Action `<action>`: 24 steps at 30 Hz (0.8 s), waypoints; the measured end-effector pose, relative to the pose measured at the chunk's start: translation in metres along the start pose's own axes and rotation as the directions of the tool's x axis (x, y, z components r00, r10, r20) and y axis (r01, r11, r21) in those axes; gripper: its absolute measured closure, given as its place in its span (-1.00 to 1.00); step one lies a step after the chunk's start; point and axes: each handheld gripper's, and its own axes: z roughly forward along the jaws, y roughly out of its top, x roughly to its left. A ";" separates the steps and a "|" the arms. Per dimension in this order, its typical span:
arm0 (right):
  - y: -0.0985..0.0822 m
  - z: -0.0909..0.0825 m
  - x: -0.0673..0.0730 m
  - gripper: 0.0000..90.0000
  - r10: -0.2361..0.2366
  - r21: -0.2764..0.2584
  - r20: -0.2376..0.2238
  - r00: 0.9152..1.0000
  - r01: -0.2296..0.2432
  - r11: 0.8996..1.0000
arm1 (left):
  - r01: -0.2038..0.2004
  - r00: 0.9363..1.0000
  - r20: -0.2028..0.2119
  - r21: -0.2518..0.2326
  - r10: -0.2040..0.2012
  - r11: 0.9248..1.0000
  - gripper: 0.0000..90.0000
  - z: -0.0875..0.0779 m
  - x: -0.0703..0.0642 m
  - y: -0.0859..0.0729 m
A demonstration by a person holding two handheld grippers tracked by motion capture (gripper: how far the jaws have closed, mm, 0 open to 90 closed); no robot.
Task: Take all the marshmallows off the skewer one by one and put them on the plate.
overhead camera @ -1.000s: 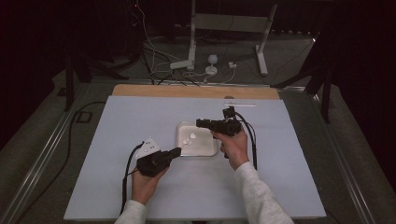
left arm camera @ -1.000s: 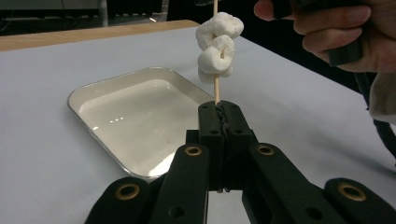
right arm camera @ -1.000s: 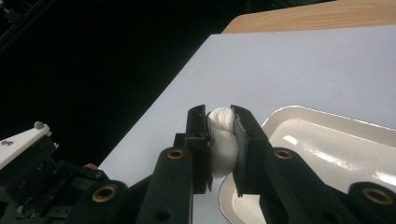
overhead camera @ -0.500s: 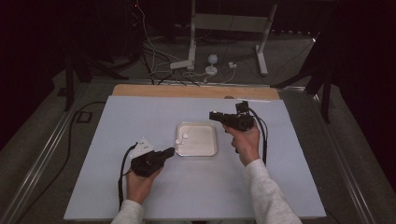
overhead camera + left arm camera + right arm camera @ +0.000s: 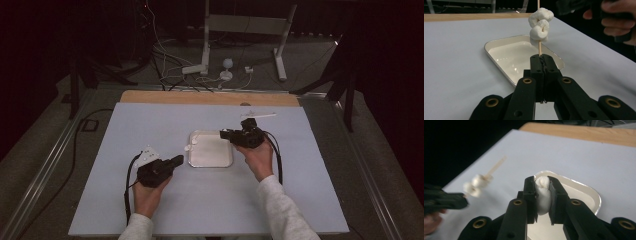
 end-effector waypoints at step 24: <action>-0.016 0.026 0.004 -0.58 0.051 0.081 -0.020 0.998 -0.049 0.996 | -0.002 1.000 -0.015 0.024 0.002 1.000 1.00 0.006 0.001 -0.002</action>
